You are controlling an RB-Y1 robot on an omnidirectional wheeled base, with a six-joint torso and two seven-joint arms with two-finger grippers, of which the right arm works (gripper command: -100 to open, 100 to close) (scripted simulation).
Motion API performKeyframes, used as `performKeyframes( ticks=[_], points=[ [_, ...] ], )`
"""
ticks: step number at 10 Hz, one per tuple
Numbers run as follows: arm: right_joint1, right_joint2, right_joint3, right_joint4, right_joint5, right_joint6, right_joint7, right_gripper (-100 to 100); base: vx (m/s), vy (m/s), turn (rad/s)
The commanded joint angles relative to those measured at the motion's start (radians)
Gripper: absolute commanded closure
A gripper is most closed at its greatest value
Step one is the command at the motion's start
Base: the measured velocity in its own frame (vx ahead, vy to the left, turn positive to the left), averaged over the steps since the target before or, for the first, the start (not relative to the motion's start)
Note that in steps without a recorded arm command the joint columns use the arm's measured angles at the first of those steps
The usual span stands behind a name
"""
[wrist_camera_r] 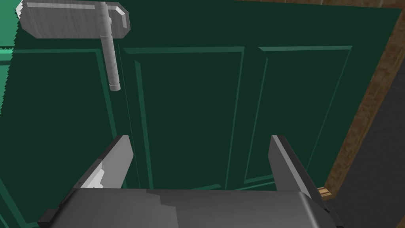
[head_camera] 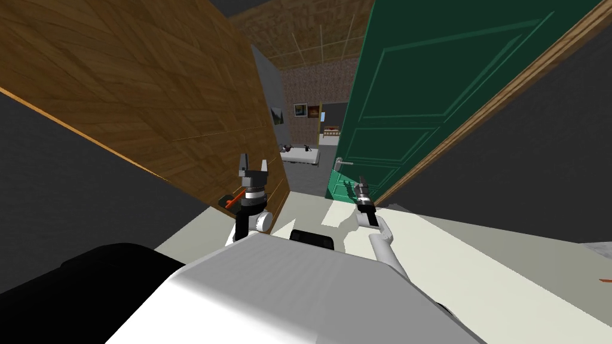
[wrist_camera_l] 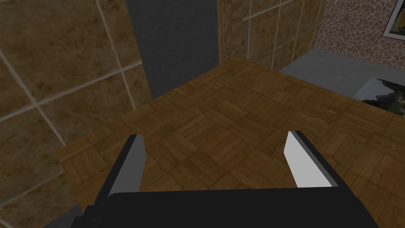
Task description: Pull the door open
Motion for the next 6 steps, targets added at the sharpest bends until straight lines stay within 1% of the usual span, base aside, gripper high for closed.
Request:
performKeyframes(
  ticks=[1, 3, 4, 6],
  points=[
    [-0.026, -0.009, -0.003, 0.046, 0.009, 0.009, -0.020, -100, 0.098, 0.007, -0.016],
    [-0.058, -0.019, -0.007, 0.102, 0.020, 0.014, -0.039, -100, 0.096, 0.009, -0.013],
    [-0.058, -0.019, -0.007, 0.106, 0.020, 0.014, -0.039, -100, 0.063, 0.007, -0.004],
    [-0.090, -0.028, -0.010, 0.166, 0.031, 0.018, -0.059, -100, 0.073, 0.020, -0.011]
  ],
)
